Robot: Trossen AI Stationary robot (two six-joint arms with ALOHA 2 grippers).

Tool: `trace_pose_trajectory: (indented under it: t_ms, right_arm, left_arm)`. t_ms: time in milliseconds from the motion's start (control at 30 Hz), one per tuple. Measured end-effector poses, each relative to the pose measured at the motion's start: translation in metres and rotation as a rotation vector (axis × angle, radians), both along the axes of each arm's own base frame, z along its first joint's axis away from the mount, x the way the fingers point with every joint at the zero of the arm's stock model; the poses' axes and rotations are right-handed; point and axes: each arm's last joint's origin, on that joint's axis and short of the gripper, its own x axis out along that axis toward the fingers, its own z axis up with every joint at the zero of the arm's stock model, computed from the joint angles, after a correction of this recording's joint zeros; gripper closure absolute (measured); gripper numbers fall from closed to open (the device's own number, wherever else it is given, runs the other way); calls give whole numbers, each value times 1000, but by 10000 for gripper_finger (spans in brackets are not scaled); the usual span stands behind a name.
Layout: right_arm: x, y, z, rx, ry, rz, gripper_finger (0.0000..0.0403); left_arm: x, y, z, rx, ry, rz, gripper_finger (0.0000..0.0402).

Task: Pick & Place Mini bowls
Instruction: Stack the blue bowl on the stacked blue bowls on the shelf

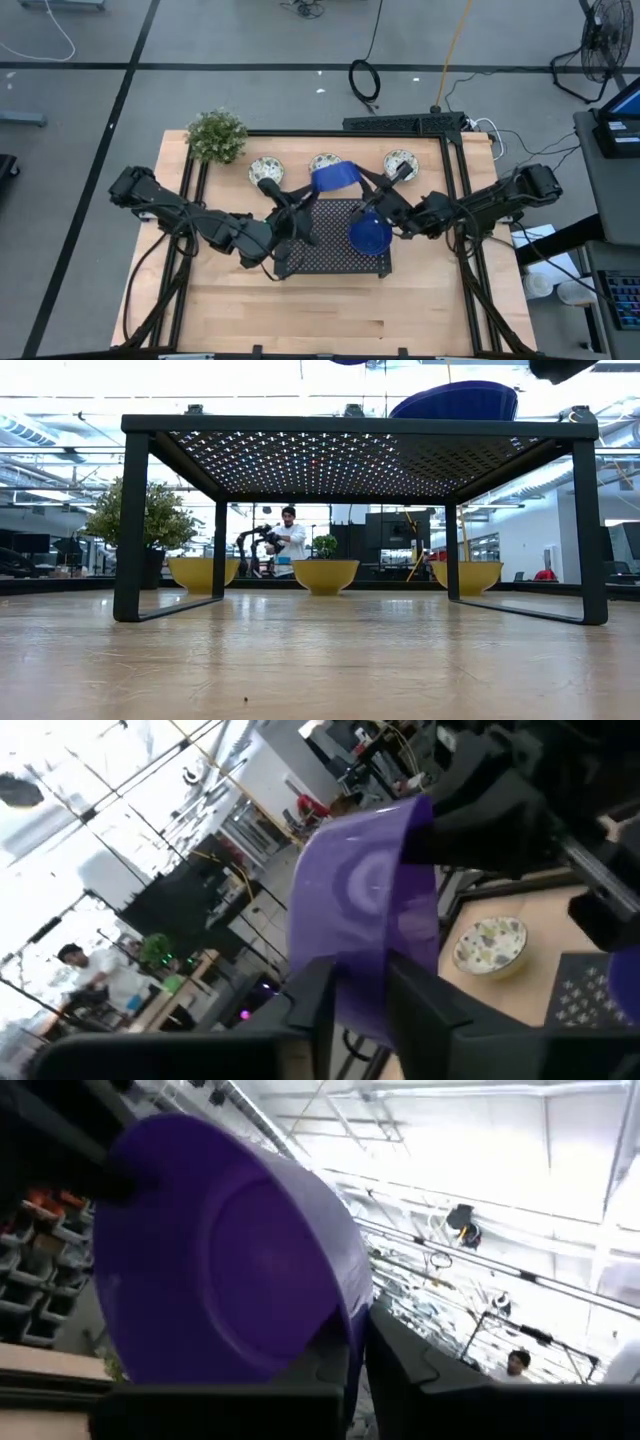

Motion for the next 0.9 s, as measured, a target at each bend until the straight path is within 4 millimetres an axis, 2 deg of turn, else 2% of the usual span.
trace_pose_trajectory:
  t_ms: [200,400,667,767,900]
  right_arm:
    - [-15,-6,17,25,112,-27,400]
    - [-25,-9,34,126,297,-4,402]
    - [-33,-11,79,224,425,14,402]
    - [-37,-13,104,297,442,110,402]
    - [-33,-24,123,456,544,224,402]
  left_arm:
    - [-2,-7,-1,-47,-38,-77,257]
    - [-8,-19,0,-109,-81,-155,225]
    - [-17,-40,-5,-164,-93,-222,204]
    - [-20,-45,-9,-152,-54,-236,200]
    - [-21,-45,-14,-150,-17,-238,200]
